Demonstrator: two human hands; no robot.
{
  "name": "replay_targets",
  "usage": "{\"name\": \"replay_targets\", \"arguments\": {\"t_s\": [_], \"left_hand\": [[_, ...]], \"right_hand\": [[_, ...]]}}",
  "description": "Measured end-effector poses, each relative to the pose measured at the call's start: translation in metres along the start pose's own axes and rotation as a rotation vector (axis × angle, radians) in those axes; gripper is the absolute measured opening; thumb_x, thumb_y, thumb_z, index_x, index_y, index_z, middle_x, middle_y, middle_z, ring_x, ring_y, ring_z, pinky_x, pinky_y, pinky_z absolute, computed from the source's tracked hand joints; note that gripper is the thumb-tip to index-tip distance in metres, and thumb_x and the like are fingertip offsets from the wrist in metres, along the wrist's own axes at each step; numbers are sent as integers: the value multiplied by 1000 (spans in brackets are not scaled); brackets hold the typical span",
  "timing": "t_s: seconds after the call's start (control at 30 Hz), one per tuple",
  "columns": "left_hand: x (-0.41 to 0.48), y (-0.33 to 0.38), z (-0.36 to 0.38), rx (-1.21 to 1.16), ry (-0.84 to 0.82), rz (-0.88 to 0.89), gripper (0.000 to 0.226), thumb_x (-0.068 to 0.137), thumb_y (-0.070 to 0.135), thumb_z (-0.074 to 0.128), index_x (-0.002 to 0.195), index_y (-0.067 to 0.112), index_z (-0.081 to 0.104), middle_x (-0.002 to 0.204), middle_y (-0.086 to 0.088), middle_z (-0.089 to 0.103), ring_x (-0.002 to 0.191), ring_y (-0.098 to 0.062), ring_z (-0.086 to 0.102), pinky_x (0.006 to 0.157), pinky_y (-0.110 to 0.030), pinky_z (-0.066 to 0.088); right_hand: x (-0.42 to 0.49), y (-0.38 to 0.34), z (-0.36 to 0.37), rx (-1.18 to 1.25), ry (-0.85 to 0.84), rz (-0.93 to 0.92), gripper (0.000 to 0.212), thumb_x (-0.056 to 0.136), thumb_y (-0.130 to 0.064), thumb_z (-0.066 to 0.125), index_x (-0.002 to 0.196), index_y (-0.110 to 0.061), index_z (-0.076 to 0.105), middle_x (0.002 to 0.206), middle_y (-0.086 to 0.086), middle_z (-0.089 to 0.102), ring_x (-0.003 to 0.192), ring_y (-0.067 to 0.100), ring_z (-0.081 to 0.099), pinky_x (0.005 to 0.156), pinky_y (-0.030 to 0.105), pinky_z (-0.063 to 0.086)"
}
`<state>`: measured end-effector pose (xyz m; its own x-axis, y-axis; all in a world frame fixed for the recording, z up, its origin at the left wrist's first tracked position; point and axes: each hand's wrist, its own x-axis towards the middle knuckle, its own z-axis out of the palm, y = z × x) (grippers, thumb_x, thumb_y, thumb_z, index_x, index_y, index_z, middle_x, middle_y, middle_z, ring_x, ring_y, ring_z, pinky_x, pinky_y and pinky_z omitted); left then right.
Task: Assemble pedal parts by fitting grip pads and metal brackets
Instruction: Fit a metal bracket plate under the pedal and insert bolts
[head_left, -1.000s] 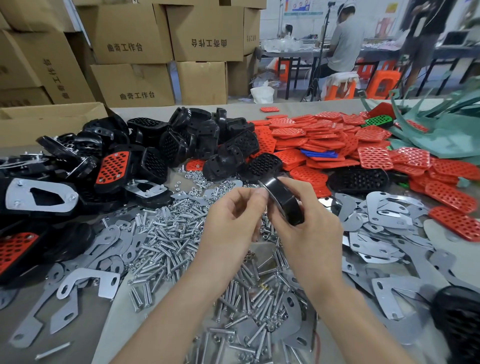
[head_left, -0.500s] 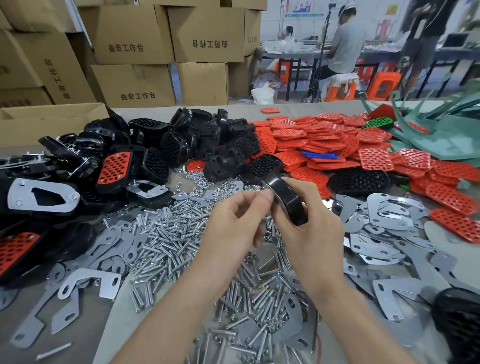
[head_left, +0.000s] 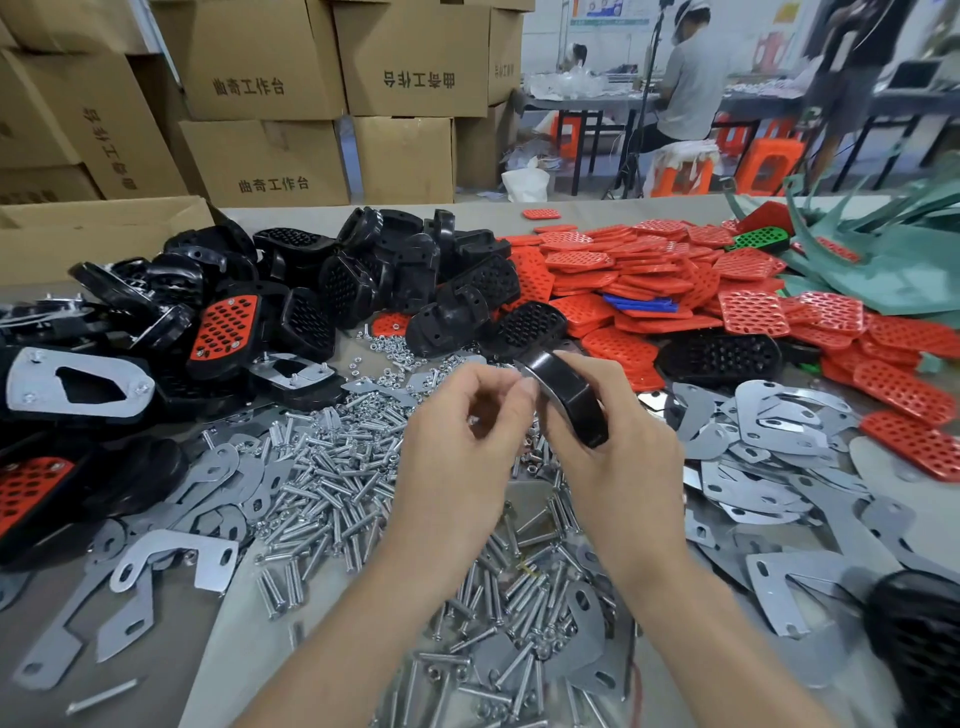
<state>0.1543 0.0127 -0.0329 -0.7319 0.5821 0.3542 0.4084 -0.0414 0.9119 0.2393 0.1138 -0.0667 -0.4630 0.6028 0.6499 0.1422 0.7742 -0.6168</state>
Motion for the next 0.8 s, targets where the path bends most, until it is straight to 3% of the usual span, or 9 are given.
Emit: {"name": "replay_targets", "arguments": {"t_s": [0.1,0.17,0.3,0.43,0.5,0.57,0.63,0.7,0.8], "left_hand": [[0,-6,-2,391,101,415,13,97,22,60,92,12,65,87,5,59,76,-9,56,69,-17,46],[2,-9,-2,421,106,471,15,97,22,59,93,9,65,89,3,58,77,-9,55,70,-17,46],[1,-8,-1,194,61,279,7,98,27,63,93,22,65,86,12,64,79,-6,62,66,-13,45],[3,-11,-2,143,13,170,19,104,42,52,93,31,63,80,12,62,71,-4,58,60,-14,41],[7,-18,-6,317,-2,166,25,106,43,44,95,28,61,82,13,60,78,-5,56,68,-22,45],[12,-25,-13,618,-37,137,29,105,44,38,105,27,61,100,15,60,99,-8,54,90,-29,45],[15,-30,-19,844,-115,60,37,103,48,33,119,26,59,118,11,58,115,-11,48,103,-31,35],[16,-35,-21,971,-226,-5,44,103,52,30,131,27,54,128,8,55,123,-12,45,108,-34,32],[14,-41,-18,1091,-323,20,44,102,56,29,132,33,52,130,8,50,123,-14,43,108,-38,32]], "right_hand": [[0,-4,1,38,9,-7,37,94,-36,69,119,-48,44,77,-39,55,76,5,60,61,25,46],[0,-7,1,71,12,5,33,91,-49,59,120,-50,42,79,-38,59,78,6,63,64,26,49],[1,-8,1,102,20,29,30,89,-57,50,119,-52,44,98,-34,63,78,3,65,65,26,52],[2,-9,1,197,26,104,25,93,-50,62,116,-49,52,91,-28,66,70,7,63,61,27,52],[6,-11,0,335,68,199,19,93,-42,70,107,-49,58,87,-26,68,68,3,62,60,21,51],[13,-10,-5,489,131,333,21,92,-34,73,94,-51,62,83,-21,69,68,-3,59,62,11,47],[19,-6,-9,625,140,556,20,93,-29,73,88,-47,65,81,-13,68,70,4,60,66,21,50],[23,-2,-13,815,105,795,9,96,-30,70,99,-38,69,87,-8,74,75,11,66,72,34,52],[29,4,-17,1161,87,996,25,101,-24,65,126,-21,69,110,0,79,87,15,76,77,34,64]]}}
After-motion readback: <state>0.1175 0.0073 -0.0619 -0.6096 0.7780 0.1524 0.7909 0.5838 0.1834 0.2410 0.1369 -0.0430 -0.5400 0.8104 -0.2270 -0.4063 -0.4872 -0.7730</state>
